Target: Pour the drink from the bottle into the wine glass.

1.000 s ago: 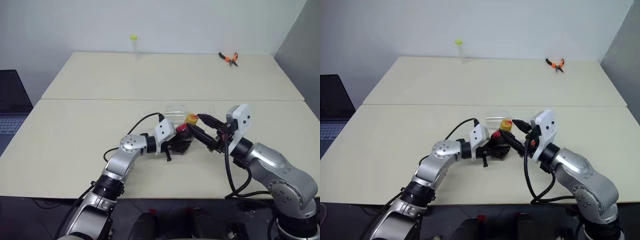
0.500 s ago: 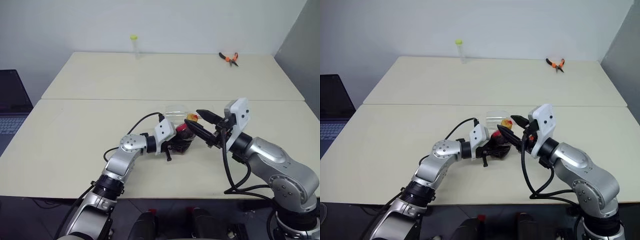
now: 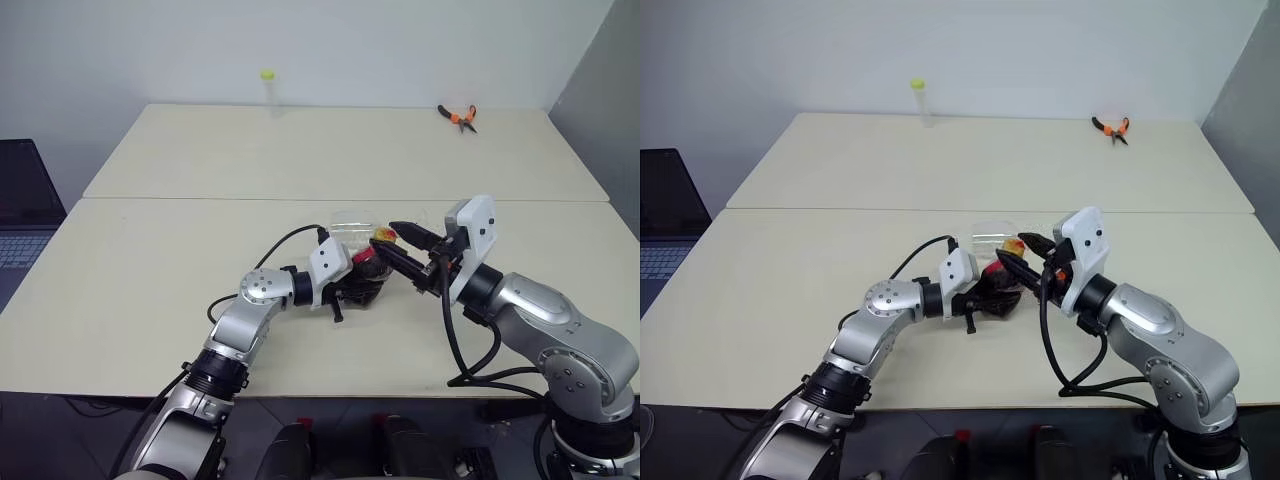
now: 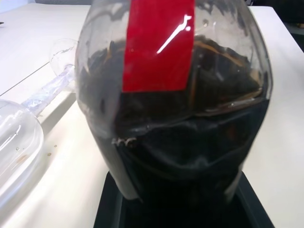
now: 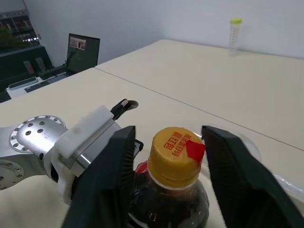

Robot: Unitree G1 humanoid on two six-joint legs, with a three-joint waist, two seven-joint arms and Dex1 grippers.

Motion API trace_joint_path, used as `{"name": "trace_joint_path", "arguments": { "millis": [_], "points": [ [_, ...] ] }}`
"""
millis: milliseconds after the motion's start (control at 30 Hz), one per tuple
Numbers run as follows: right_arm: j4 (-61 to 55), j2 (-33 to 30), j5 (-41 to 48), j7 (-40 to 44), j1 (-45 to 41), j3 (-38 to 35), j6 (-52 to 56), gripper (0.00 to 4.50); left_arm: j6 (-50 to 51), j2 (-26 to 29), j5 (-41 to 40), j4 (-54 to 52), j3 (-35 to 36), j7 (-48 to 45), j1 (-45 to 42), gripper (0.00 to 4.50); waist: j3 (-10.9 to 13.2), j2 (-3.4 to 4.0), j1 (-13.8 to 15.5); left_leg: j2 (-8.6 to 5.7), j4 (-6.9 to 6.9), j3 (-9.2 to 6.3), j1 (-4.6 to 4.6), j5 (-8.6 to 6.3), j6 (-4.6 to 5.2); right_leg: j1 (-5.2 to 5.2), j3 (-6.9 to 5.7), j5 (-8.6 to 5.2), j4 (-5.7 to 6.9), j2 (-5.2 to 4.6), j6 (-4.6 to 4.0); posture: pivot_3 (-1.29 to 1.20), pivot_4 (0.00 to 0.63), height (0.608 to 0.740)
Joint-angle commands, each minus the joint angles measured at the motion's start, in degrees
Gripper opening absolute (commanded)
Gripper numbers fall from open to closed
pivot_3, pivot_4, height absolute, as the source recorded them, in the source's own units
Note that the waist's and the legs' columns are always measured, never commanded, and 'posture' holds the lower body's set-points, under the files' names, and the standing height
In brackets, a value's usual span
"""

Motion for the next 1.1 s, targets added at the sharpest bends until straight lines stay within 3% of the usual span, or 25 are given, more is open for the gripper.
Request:
{"name": "trace_joint_path", "arguments": {
  "millis": [33,133,400,467,633,1100],
  "points": [
    [-1.0,-0.9,-0.5,0.6,-0.8,0.2,-0.5,0.95,-1.5,-0.5,-0.2,-1.5,0.2,-0.2,-1.1,0.75,0.0,0.00,0.0,0.00,0.00,0.00,0.00,0.00,0.00,0.00,0.00,0.00,0.00,0.00,0.00,0.00,0.150,0.740],
    [-1.2,-1.6,-0.8,1.2,-0.6,0.8,-0.5,0.00,-1.5,-0.7,-0.1,-1.5,0.3,-0.2,-1.0,0.75,0.0,0.00,0.0,0.00,0.00,0.00,0.00,0.00,0.00,0.00,-0.01,0.00,0.00,0.01,0.00,0.00,0.150,0.740],
    [-1.4,0.5,1.3,1.1,-0.2,-1.3,-1.4,0.00,-1.4,-0.7,0.0,-1.8,0.3,-0.1,-0.8,0.74,0.0,0.00,0.0,0.00,0.00,0.00,0.00,0.00,0.00,0.00,0.00,0.00,0.00,0.00,0.00,0.00,0.150,0.740],
    [-1.3,1.3,3.0,0.7,-0.6,-2.9,-1.1,0.35,-1.4,-0.7,0.0,-1.8,0.4,-0.1,-0.8,0.74,0.0,0.00,0.0,0.00,0.00,0.00,0.00,0.00,0.00,0.00,-0.01,0.00,0.00,0.01,0.00,0.00,0.150,0.740],
    [-1.7,1.2,7.7,0.8,-1.0,-4.7,0.7,1.87,-1.4,-0.7,0.0,-1.9,0.3,-0.1,-0.7,0.74,0.0,0.00,0.0,0.00,0.00,0.00,0.00,0.00,0.00,0.00,0.00,0.00,0.00,0.00,0.00,0.00,0.150,0.740],
    [1.0,-2.1,-0.1,1.2,-1.2,2.2,-1.3,1.92,-1.4,-0.6,0.1,-1.9,0.2,-0.2,-0.9,0.74,0.0,0.00,0.0,0.00,0.00,0.00,0.00,0.00,0.00,0.00,0.00,0.00,-0.01,0.01,0.00,0.00,0.150,0.740]
  ]
}}
